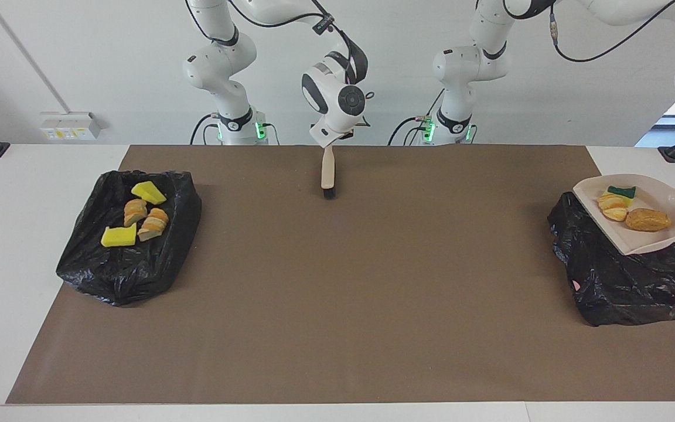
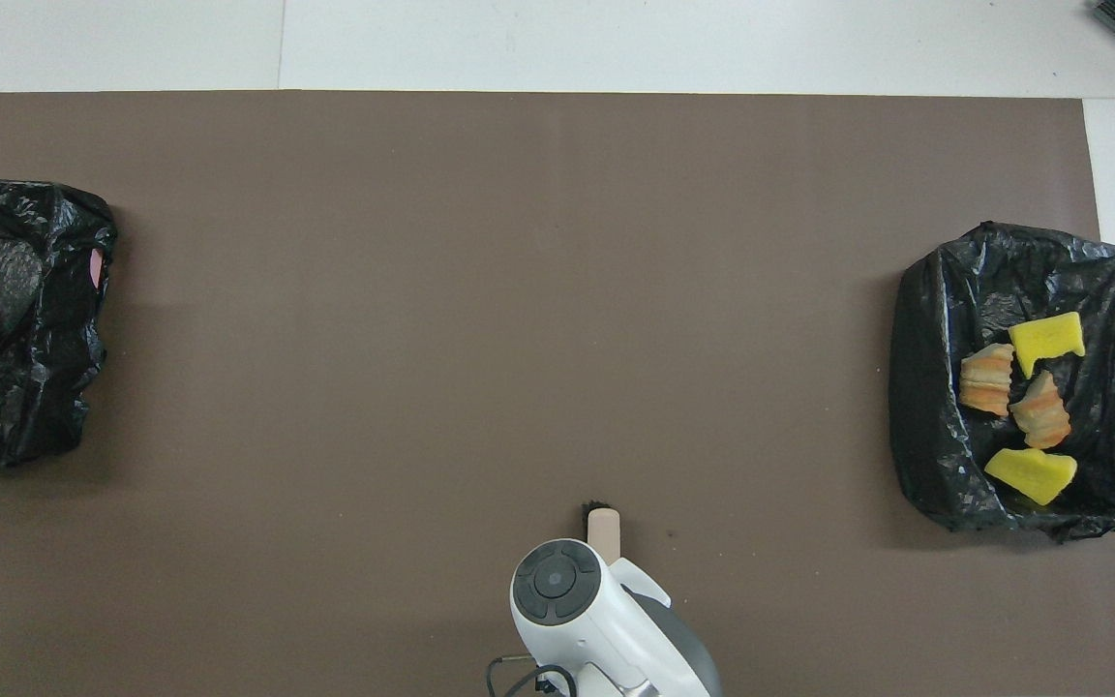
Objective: Sweep and dump trash in bin
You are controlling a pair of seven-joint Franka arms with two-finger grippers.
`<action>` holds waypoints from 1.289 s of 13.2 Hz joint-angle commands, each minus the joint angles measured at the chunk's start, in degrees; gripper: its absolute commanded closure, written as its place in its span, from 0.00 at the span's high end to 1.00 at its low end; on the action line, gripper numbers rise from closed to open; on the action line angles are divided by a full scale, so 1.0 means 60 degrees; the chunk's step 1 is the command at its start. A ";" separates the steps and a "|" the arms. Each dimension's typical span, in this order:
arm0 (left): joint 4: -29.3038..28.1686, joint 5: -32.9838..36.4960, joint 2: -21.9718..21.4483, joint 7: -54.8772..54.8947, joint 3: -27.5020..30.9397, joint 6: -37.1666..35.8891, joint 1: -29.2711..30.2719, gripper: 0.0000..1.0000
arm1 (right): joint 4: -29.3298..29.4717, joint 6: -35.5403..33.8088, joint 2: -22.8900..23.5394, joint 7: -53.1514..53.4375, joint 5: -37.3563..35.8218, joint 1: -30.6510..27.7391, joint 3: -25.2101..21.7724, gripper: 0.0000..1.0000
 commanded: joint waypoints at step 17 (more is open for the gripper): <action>0.0357 0.7446 -0.0111 -0.3461 0.0068 -0.0491 -0.0859 0.00 | 0.1549 0.1031 -0.0617 -0.0581 -0.0986 -0.2304 -0.0118 1.00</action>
